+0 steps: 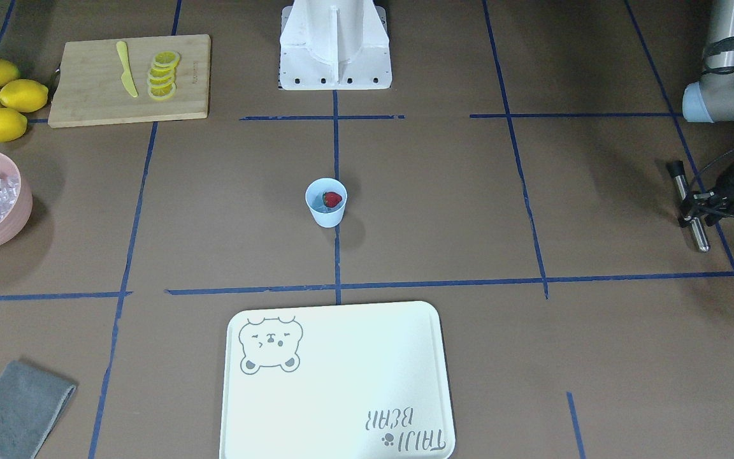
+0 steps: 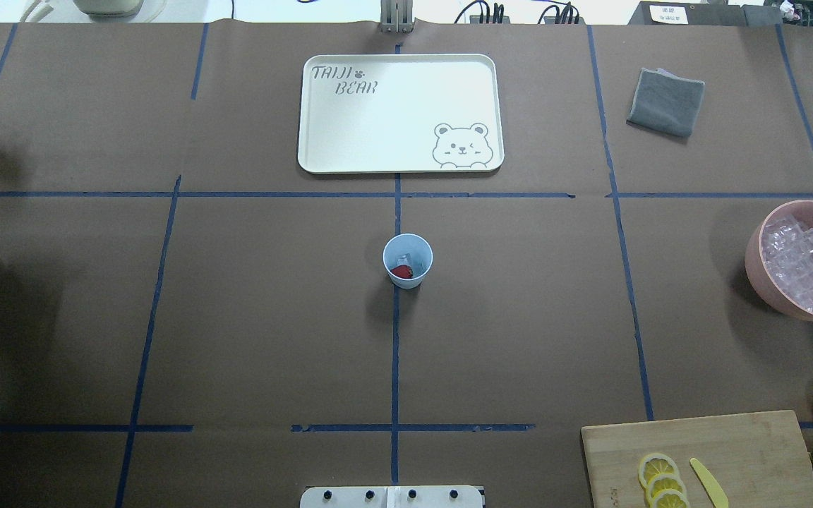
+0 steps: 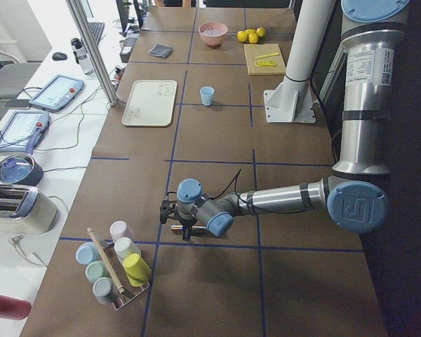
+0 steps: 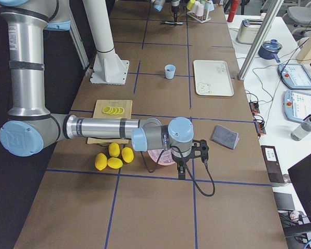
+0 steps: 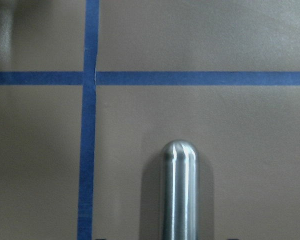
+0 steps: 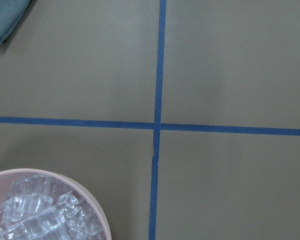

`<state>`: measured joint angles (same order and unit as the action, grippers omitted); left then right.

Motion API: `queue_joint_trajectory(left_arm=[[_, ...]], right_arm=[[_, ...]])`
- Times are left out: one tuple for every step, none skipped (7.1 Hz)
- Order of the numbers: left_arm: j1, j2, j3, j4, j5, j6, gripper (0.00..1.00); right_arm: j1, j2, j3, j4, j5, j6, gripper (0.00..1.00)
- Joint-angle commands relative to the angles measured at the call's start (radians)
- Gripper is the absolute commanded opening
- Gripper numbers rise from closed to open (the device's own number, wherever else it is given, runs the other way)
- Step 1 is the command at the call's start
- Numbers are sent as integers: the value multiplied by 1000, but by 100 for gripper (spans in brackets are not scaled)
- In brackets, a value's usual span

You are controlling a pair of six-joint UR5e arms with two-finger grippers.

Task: Mash ice and strawberries in cup
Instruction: 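Lower the left gripper onto the metal pestle and grasp it upright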

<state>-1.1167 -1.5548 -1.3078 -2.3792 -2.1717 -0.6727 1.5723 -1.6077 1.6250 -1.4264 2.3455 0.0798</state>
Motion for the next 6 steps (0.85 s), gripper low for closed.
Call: queue_joint_trajectory(left_arm=[[0,1,-4,-11,1,4,9],[-2,1,-13,-11,1,5,1],[-6,9,-72,-8,-3,5,0],[-12,9,-133,-3,-10,5,0],[-15,6,-195,-5,0,7,0],[-9,-7,-271,-9,13,50,0]], right_arm=[[0,0,0,0,0,0,99],[0,0,1,0,2,0,99],[0,0,1,0,2,0,99],[2,0,1,0,2,0,99],[2,-1,7,0,2,0,99],[2,-4,9,0,3,0,99]])
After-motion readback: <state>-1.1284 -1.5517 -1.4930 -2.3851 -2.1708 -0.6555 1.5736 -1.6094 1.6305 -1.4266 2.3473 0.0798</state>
